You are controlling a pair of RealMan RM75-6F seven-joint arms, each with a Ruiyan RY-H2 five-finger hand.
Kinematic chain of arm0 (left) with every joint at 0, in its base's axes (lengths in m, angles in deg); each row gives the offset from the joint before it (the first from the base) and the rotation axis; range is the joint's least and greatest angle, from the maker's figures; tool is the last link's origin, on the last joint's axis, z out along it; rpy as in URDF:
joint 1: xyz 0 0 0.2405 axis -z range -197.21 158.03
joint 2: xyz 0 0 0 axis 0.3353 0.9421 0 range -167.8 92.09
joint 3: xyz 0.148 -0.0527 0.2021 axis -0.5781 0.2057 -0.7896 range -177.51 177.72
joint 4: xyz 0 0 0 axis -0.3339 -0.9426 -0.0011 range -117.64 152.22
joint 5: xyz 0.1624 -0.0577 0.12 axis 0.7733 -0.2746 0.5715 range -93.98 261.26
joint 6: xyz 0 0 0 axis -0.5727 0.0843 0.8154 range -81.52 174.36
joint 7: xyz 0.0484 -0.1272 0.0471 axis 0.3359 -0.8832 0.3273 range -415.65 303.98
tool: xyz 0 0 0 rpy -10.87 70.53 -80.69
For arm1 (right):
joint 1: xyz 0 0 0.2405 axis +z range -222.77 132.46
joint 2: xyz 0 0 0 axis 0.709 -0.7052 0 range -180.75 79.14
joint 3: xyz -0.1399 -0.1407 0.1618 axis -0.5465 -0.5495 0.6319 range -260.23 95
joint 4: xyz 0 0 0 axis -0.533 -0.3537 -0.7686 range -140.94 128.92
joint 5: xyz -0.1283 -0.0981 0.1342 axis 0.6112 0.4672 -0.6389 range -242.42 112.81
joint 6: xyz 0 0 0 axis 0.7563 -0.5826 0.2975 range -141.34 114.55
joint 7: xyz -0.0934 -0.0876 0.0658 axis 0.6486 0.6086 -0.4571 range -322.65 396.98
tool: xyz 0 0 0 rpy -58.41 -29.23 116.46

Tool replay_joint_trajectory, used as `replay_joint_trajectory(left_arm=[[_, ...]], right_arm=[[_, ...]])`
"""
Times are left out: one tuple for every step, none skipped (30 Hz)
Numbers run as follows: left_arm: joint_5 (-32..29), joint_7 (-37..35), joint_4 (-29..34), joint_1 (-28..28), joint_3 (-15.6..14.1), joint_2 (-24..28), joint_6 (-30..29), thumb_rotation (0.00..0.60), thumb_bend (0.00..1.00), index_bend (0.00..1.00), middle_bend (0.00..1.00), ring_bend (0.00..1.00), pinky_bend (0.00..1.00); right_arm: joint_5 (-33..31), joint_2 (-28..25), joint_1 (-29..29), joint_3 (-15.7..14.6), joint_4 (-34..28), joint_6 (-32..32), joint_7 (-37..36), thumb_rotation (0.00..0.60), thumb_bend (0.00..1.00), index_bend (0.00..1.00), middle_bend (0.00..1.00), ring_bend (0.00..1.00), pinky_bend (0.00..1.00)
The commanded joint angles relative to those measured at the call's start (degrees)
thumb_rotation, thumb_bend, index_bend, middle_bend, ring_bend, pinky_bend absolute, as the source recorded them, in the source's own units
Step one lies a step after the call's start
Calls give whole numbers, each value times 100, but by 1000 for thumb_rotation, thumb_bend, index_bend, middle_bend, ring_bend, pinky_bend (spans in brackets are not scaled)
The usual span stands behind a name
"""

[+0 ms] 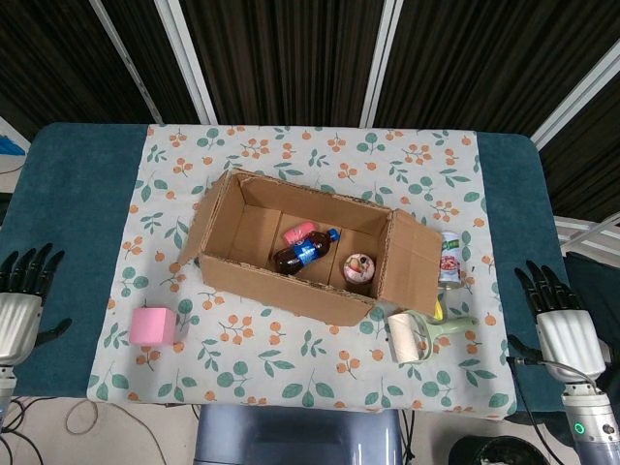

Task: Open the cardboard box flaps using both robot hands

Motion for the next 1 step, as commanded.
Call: replay_joint_trajectory(left_arm=[[139,-218,-199,-99,34,-127,-2,600,66,0,0,0,7]], right_arm=[[69,-7,-12,-42,-23,-14,103,600,163,0,0,0,212]])
